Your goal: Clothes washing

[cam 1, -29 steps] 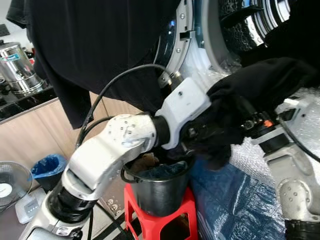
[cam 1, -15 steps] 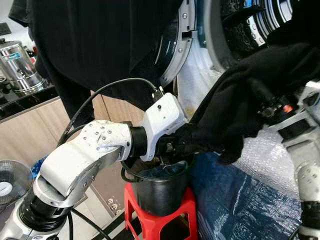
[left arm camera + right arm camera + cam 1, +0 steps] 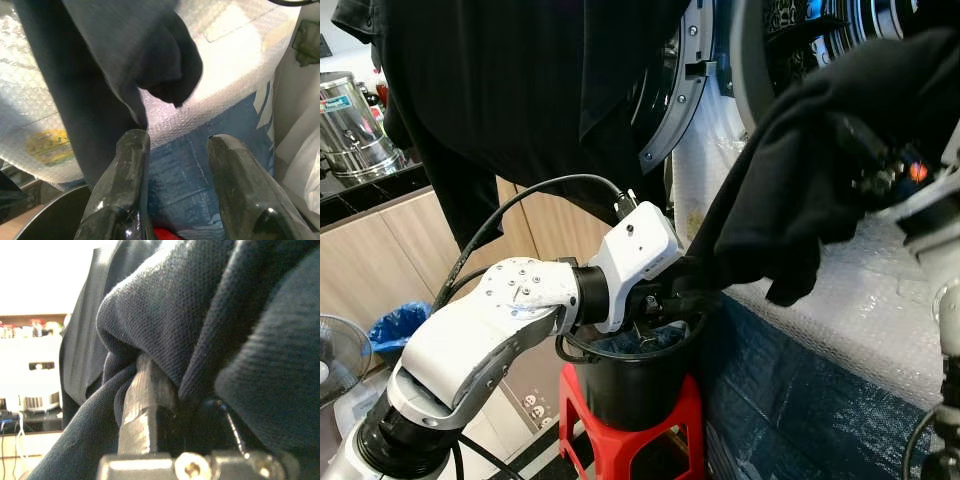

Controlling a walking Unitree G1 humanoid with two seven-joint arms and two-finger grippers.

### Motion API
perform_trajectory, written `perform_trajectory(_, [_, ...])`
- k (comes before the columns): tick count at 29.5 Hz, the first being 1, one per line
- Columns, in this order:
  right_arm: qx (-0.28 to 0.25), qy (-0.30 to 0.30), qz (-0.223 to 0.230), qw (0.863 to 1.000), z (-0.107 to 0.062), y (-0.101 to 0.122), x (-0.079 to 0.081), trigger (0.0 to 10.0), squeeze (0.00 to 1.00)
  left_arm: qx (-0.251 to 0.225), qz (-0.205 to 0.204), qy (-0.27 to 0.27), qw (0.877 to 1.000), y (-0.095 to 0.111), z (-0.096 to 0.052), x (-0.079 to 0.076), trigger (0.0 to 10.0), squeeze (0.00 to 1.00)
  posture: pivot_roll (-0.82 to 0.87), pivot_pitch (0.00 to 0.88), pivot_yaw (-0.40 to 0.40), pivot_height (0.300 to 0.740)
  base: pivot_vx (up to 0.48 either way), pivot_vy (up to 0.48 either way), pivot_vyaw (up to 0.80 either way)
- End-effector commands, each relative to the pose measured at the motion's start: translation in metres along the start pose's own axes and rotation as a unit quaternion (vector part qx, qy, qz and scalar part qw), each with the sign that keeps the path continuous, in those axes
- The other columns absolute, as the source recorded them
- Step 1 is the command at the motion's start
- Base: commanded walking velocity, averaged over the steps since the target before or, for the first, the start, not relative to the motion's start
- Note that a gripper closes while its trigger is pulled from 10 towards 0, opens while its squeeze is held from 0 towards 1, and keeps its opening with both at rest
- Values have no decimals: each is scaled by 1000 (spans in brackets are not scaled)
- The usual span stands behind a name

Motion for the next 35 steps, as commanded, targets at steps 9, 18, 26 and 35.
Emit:
perform_trajectory(9, [64,-88,-29,994,33,15,-46,10000,0,-6,5,24,1000,-6,-9,-4,10000,0,-40,0,-32,740,0,0,0])
perform_trajectory(18, [128,-205,-28,970,52,33,-85,10000,0,-10,-32,76,997,-18,-17,-7,10000,0,-2,0,-135,740,0,0,0])
perform_trajectory(26, [135,-365,-40,920,47,65,-114,10000,0,-12,-91,135,987,-35,-26,-16,10000,0,10,34,-213,740,0,0,0])
perform_trajectory(35, [47,-505,-96,857,32,128,-134,10000,0,-4,-129,196,972,-51,-37,-17,10000,0,14,105,-267,740,0,0,0])
Point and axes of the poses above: a point about 5 cm out from each wrist's last joint towards the gripper, its own z axis pointing out of the wrist towards the gripper, its own y axis along the axis of the wrist's last joint, x = y × z, the point moved 4 cm from there along z, pointing out of the wrist towards the gripper, and after that the axes turned 11 degrees about -z, right-handed, at the moved point
